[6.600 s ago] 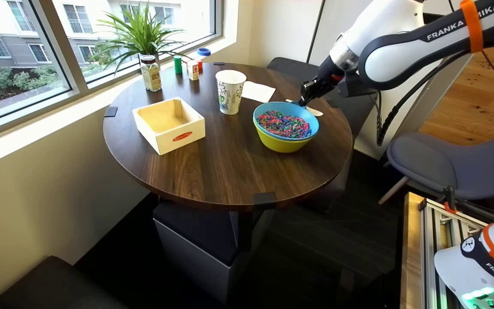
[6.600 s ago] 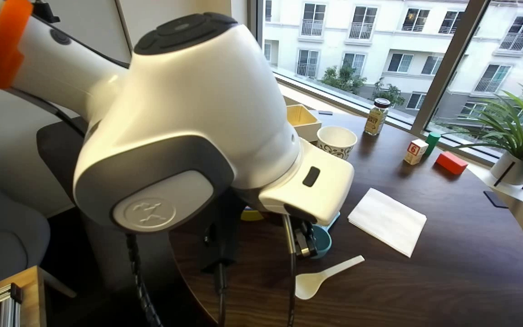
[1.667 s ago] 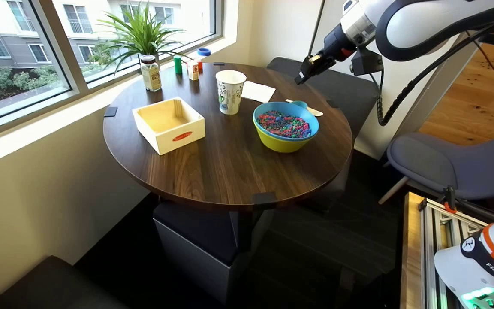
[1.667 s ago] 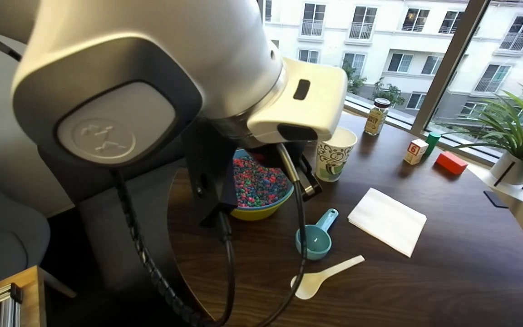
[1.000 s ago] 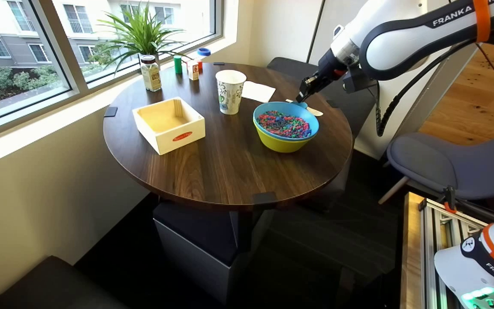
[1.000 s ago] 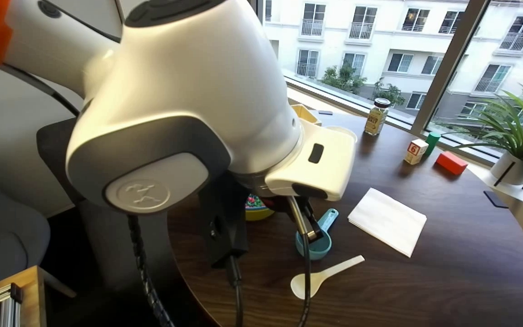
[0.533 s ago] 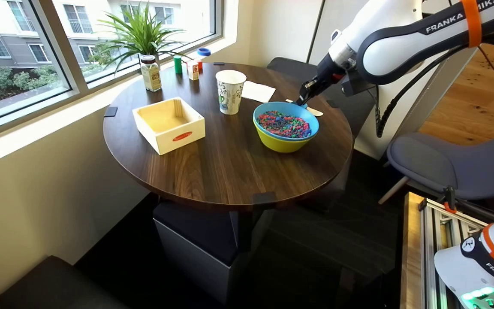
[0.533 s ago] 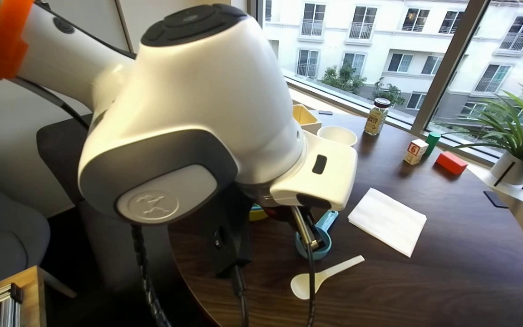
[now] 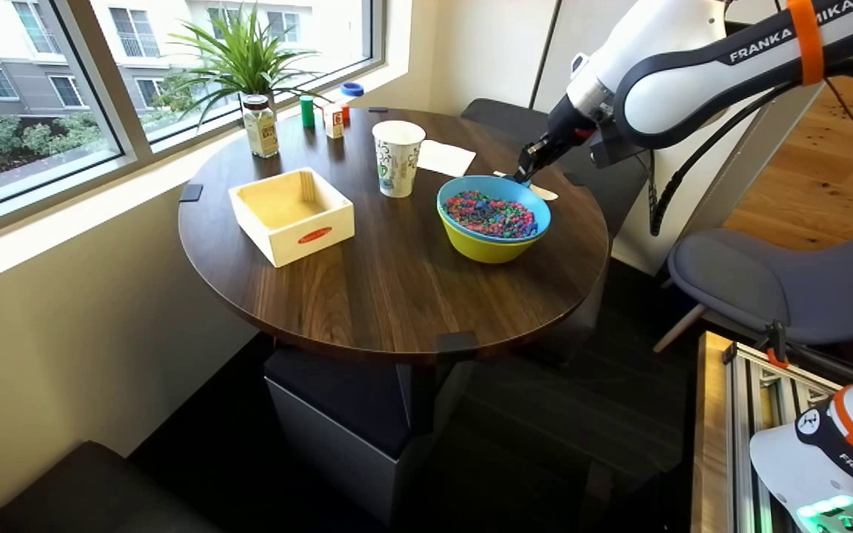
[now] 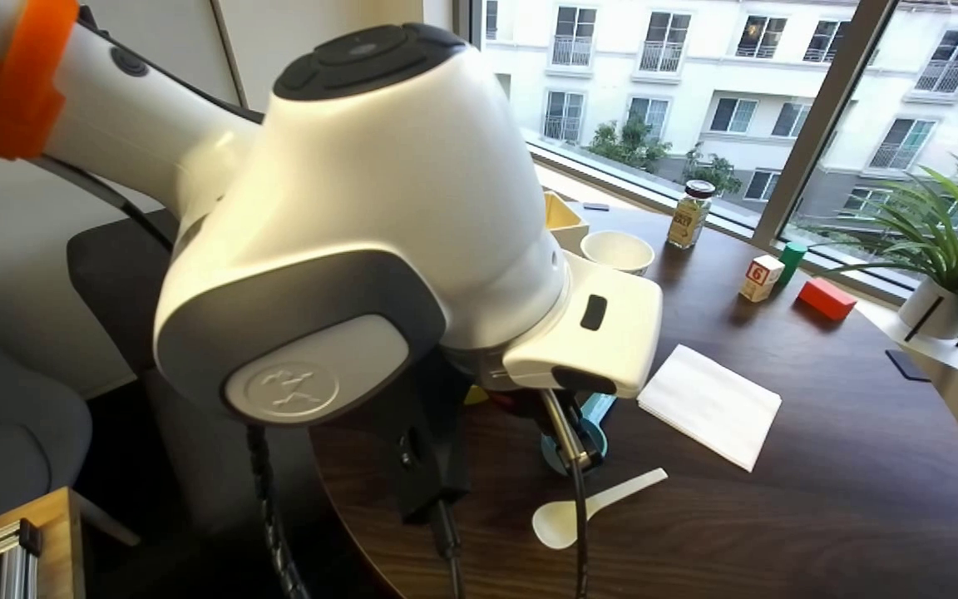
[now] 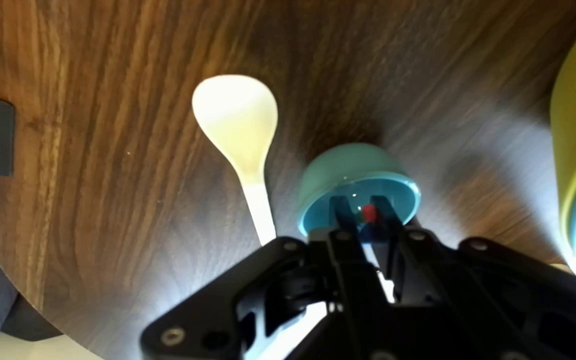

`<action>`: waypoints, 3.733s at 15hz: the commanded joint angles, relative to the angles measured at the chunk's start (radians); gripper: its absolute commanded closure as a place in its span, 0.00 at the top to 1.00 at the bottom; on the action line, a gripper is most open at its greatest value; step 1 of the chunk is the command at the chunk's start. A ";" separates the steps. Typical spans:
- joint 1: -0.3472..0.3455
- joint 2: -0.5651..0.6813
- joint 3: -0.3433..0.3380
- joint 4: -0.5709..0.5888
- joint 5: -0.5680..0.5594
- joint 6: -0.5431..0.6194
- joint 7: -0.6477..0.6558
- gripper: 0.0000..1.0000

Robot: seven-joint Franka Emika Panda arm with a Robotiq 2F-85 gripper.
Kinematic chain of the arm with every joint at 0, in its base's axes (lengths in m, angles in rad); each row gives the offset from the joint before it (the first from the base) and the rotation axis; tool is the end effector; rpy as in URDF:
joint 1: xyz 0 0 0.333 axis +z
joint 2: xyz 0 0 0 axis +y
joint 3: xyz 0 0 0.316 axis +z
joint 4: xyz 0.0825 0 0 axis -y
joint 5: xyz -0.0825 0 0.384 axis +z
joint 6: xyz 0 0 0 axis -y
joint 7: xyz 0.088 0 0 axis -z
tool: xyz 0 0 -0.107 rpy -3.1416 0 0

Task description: Put some beans from the bowl in the small pot and pour them back in the bowl

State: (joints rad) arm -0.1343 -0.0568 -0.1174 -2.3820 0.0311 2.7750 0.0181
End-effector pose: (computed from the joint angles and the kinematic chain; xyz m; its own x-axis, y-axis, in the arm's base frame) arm 0.5095 -0.1327 0.3920 0.8591 -0.2724 0.4333 -0.2849 -0.9578 -0.0371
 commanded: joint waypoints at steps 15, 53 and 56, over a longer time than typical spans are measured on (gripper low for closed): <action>0.019 -0.002 0.000 0.029 0.033 0.035 -0.053 1.00; -0.046 0.264 0.082 0.283 0.191 -0.113 -0.498 0.27; -0.047 0.266 0.083 0.285 0.187 -0.110 -0.496 0.22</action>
State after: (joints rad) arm -0.1634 0.1942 -0.0500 -2.1184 0.2176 2.6924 -0.4596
